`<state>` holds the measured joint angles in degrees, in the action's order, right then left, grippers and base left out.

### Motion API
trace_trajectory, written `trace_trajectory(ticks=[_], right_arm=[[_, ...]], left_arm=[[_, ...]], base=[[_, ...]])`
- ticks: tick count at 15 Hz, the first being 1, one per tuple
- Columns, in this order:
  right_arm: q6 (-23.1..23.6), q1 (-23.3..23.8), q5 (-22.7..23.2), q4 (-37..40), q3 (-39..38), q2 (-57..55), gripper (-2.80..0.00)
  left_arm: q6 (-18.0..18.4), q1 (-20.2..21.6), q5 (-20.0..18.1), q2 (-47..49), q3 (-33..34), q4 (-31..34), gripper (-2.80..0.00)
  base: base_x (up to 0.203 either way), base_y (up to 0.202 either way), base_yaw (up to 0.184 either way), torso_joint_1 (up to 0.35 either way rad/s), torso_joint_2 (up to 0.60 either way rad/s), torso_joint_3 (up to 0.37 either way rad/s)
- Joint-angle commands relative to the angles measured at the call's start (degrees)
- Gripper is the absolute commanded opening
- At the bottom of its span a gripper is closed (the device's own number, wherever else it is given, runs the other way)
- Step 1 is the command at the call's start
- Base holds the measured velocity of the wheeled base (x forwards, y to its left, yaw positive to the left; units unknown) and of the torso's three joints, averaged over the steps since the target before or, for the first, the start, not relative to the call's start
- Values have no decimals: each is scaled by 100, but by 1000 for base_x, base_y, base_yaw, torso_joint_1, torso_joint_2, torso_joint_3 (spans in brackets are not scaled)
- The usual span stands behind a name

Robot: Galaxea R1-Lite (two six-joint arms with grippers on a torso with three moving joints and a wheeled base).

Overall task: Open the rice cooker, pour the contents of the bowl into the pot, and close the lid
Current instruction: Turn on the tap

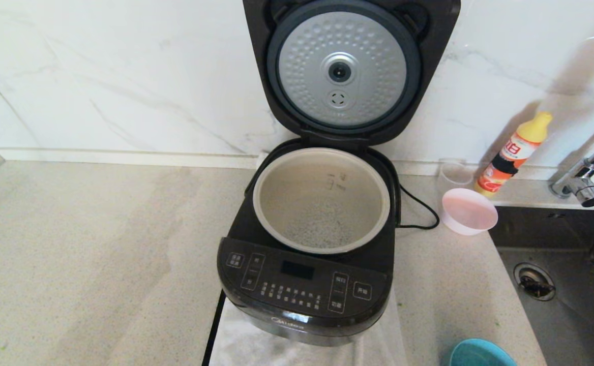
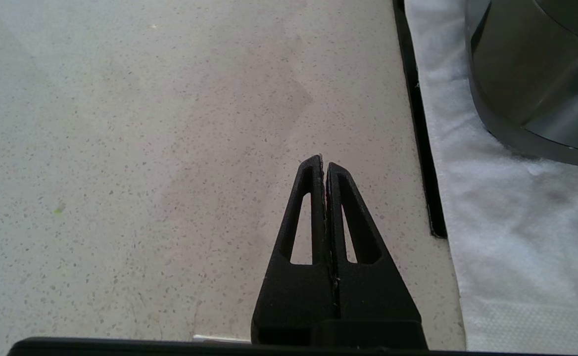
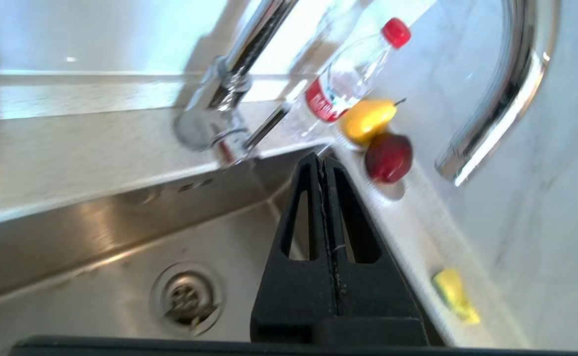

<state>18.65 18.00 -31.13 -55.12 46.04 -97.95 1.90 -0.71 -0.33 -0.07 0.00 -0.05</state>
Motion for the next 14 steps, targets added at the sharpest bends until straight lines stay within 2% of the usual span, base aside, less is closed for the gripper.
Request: trace_trajectory(ticks=[1, 8, 14], right_arm=[[165, 112, 0, -206, 254, -613, -280], [660, 391, 11, -280, 1549, -1688, -280], [1534, 502, 4, -324, 2032, -2148, -280]], left_arm=[[3, 0, -2, 7, 9, 5, -280], [3, 0, -2, 7, 9, 5, -280], [3, -7, -2, 7, 9, 2, -280]], base=[[0, 0, 0, 0, 0, 0], [0, 0, 0, 0, 0, 0], [0, 0, 0, 0, 0, 0]])
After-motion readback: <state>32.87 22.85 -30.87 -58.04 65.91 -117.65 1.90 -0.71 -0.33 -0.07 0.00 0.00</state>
